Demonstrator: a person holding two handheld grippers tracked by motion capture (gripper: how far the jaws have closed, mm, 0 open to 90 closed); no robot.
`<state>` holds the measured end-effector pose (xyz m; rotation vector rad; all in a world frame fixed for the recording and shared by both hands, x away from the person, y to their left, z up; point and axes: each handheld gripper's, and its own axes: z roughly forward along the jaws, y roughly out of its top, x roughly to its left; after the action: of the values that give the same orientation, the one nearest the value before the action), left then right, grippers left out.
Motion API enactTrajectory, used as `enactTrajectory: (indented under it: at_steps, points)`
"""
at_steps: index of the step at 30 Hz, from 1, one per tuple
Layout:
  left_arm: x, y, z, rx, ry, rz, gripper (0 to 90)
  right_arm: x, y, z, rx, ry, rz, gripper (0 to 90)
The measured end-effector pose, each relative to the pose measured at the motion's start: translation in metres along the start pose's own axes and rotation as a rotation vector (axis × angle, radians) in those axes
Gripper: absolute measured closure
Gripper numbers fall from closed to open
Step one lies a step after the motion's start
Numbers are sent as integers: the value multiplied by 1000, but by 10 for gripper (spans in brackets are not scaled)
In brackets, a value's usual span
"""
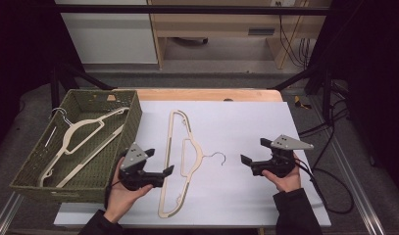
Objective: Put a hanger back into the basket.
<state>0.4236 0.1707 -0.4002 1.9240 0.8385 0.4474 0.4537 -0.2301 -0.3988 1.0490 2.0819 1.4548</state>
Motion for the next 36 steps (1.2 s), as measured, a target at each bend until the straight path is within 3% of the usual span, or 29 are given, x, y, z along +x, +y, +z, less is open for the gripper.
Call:
enactTrajectory:
  at_steps: [11, 19, 25, 30, 33, 36]
  points:
    - [-29, -24, 45, 159, -51, 7, 205, 0, 0, -1, 12, -8, -9, 34]
    - [-38, -41, 63, 277, -67, -2, 407, 1, -1, 0, 20, -6, -12, 35]
    - [-44, -48, 70, 320, -44, -26, 548, 2, -1, 0, 28, -3, -15, 37]
    - [-49, -49, 69, 327, 1, -6, 652, 3, -1, 1, 35, -3, -23, 37]
    - [-53, -49, 68, 341, 14, 12, 672, 3, -2, 2, 43, -3, -26, 37]
    - [-53, -48, 69, 352, 14, -11, 685, 4, -2, 2, 46, -3, -25, 36]
